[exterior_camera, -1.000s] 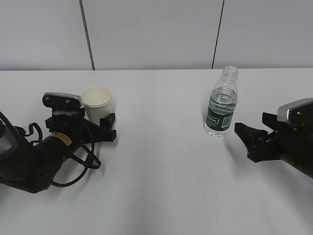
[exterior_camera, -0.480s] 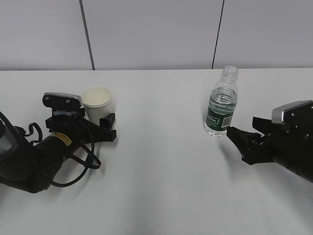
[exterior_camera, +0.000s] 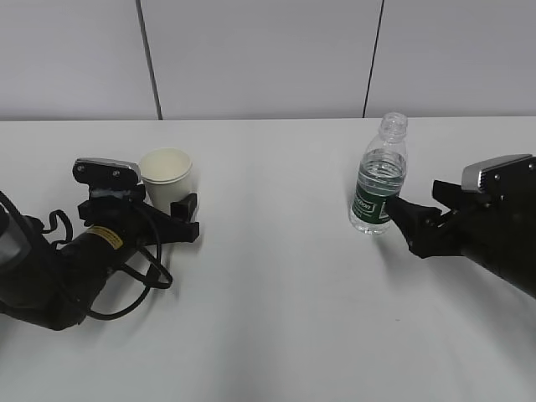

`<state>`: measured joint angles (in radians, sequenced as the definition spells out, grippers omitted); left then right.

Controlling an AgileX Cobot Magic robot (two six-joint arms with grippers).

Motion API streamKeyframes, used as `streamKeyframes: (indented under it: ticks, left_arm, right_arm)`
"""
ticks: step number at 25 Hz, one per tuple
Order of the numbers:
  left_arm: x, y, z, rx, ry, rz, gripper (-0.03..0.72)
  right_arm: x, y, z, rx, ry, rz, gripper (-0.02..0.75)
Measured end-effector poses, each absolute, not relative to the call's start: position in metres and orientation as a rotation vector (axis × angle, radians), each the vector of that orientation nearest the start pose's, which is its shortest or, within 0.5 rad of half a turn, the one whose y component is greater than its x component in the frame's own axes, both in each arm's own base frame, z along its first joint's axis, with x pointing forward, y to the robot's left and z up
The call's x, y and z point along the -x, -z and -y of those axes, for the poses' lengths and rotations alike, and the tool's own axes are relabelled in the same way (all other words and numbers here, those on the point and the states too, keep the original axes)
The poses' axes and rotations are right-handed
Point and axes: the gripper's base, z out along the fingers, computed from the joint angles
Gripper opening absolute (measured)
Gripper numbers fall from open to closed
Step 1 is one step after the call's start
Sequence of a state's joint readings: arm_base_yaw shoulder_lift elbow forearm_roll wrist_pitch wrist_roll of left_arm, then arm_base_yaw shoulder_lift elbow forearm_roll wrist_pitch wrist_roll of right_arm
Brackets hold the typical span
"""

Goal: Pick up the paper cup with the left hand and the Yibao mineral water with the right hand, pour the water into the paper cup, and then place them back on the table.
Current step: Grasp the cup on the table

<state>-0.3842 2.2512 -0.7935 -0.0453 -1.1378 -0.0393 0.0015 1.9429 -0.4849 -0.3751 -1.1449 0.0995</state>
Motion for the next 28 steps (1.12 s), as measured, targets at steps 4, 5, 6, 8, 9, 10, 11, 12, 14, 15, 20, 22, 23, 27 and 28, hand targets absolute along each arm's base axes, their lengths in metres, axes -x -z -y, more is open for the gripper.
streamKeyframes:
  ticks: [4, 5, 6, 8, 9, 10, 11, 12, 14, 15, 20, 22, 23, 27, 28]
  left_arm:
    - [-0.342, -0.056, 0.134, -0.266, 0.279, -1.793, 0.559]
    - [-0.342, -0.056, 0.135, -0.269, 0.280, -1.792, 0.559]
    - [-0.342, -0.056, 0.135, -0.273, 0.282, -1.792, 0.559]
    - [-0.342, -0.056, 0.135, -0.277, 0.284, -1.791, 0.559]
    - [-0.342, -0.056, 0.135, -0.277, 0.284, -1.791, 0.559]
    - [-0.342, -0.056, 0.135, -0.279, 0.285, -1.791, 0.559]
    - [-0.342, -0.056, 0.135, -0.279, 0.285, -1.791, 0.559]
    - [-0.342, -0.056, 0.135, -0.279, 0.285, -1.791, 0.559]
    - [-0.342, -0.056, 0.135, -0.280, 0.286, -1.791, 0.559]
    - [-0.342, -0.056, 0.135, -0.280, 0.286, -1.791, 0.559]
    - [-0.342, -0.056, 0.135, -0.280, 0.286, -1.791, 0.543]
    - [-0.342, -0.056, 0.135, -0.280, 0.286, -1.791, 0.522]
    - [-0.342, -0.056, 0.135, -0.280, 0.286, -1.791, 0.511]
    - [-0.342, -0.056, 0.135, -0.280, 0.286, -1.791, 0.460]
    - [-0.342, -0.056, 0.135, -0.280, 0.286, -1.791, 0.449]
  right_arm:
    - [-0.297, -0.102, -0.031, 0.293, -0.269, -1.809, 0.648]
    - [-0.299, -0.099, -0.031, 0.294, -0.271, -1.814, 0.648]
    - [-0.301, -0.098, -0.031, 0.292, -0.270, -1.816, 0.648]
    - [-0.304, -0.095, -0.030, 0.290, -0.269, -1.817, 0.648]
    - [-0.305, -0.093, -0.030, 0.289, -0.270, -1.820, 0.649]
    - [-0.306, -0.092, -0.030, 0.286, -0.271, -1.820, 0.649]
    - [-0.307, -0.092, -0.030, 0.286, -0.270, -1.820, 0.649]
    - [-0.308, -0.092, -0.030, 0.286, -0.270, -1.818, 0.649]
    - [-0.309, -0.093, -0.030, 0.284, -0.271, -1.814, 0.649]
    - [-0.310, -0.093, -0.030, 0.284, -0.271, -1.814, 0.649]
    - [-0.310, -0.087, -0.030, 0.281, -0.273, -1.829, 0.647]
    - [-0.310, -0.084, -0.030, 0.280, -0.275, -1.840, 0.646]
    - [-0.309, -0.082, -0.030, 0.280, -0.276, -1.846, 0.645]
    - [-0.311, -0.076, -0.030, 0.278, -0.278, -1.859, 0.633]
    - [-0.311, -0.076, -0.030, 0.278, -0.278, -1.858, 0.631]
